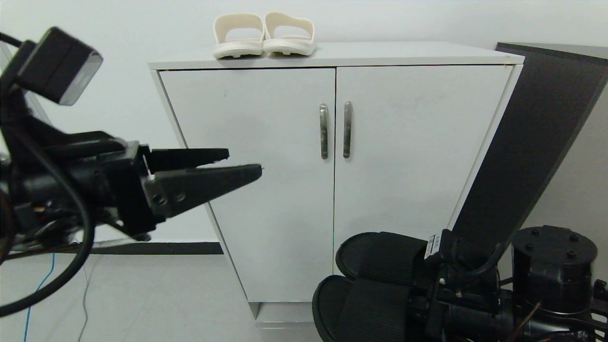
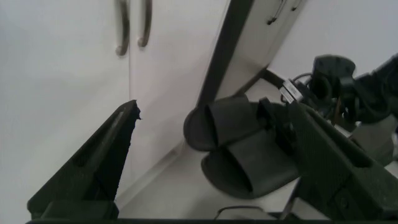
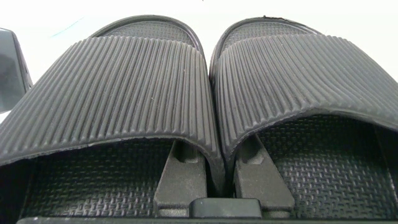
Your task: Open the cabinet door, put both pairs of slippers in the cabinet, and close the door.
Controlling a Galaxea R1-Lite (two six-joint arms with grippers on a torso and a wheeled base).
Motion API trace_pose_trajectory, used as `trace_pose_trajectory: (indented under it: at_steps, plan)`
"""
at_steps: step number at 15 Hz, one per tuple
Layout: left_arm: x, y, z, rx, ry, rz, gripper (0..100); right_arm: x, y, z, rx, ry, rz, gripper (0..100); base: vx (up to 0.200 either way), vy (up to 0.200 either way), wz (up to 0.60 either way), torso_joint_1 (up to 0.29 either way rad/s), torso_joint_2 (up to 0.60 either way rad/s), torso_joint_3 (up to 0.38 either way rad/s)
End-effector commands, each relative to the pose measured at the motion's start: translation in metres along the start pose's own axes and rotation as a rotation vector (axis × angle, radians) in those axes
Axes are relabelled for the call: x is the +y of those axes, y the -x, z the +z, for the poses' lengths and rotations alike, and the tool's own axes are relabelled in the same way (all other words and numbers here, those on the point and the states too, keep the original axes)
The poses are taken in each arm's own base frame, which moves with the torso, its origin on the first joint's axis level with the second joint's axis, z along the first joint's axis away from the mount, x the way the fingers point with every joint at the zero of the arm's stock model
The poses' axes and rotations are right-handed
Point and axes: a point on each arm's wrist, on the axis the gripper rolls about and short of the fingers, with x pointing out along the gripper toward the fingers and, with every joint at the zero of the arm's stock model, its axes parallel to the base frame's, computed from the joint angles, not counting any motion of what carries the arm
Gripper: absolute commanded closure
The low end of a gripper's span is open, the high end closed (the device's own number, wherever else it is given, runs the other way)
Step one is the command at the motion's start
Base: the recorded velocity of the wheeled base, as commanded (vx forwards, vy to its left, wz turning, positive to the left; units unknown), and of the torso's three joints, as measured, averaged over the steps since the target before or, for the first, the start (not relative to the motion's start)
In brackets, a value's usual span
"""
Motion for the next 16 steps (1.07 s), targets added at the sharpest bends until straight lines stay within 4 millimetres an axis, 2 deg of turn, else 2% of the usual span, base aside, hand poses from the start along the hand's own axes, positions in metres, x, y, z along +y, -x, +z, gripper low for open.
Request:
trace_pose_trajectory:
  at_steps: [1,2,3,4,7,10,12,16]
  plan:
    - [0.02,-0.054,-0.011,0.027,0.022,-0.028,0,-0.001,0.001,-0.001,0.003,-0.002,-0.006,100,0.0,0.0,0.0,0.0,0.0,0.0]
    - [0.024,-0.063,-0.012,0.017,0.018,-0.034,0,-0.001,0.001,-0.001,0.005,-0.002,-0.005,100,0.0,0.0,0.0,0.0,0.0,0.0]
    - [0.028,-0.084,-0.013,0.0,0.01,-0.056,0,-0.002,0.0,-0.003,0.011,-0.004,-0.006,100,0.0,0.0,0.0,0.0,0.0,0.0]
    - [0.032,-0.096,-0.013,-0.007,0.006,-0.066,0,-0.002,0.0,-0.003,0.012,-0.005,-0.006,100,0.0,0.0,0.0,0.0,0.0,0.0]
    - [0.042,-0.126,-0.008,-0.008,0.017,-0.143,0,-0.001,0.0,-0.004,0.015,-0.005,-0.005,100,0.0,0.0,0.0,0.0,0.0,0.0]
    - [0.041,-0.151,-0.002,-0.006,0.109,-0.238,0,-0.002,0.0,-0.003,0.011,-0.004,-0.006,100,0.0,0.0,0.0,0.0,0.0,0.0]
    - [0.037,-0.171,-0.006,0.005,0.126,-0.277,0,-0.002,0.0,-0.004,0.014,-0.005,-0.007,100,0.0,0.0,0.0,0.0,0.0,0.0]
    - [0.042,-0.185,-0.001,-0.01,0.208,-0.278,0,-0.003,0.0,-0.003,0.009,-0.007,-0.01,100,0.0,0.0,0.0,0.0,0.0,0.0]
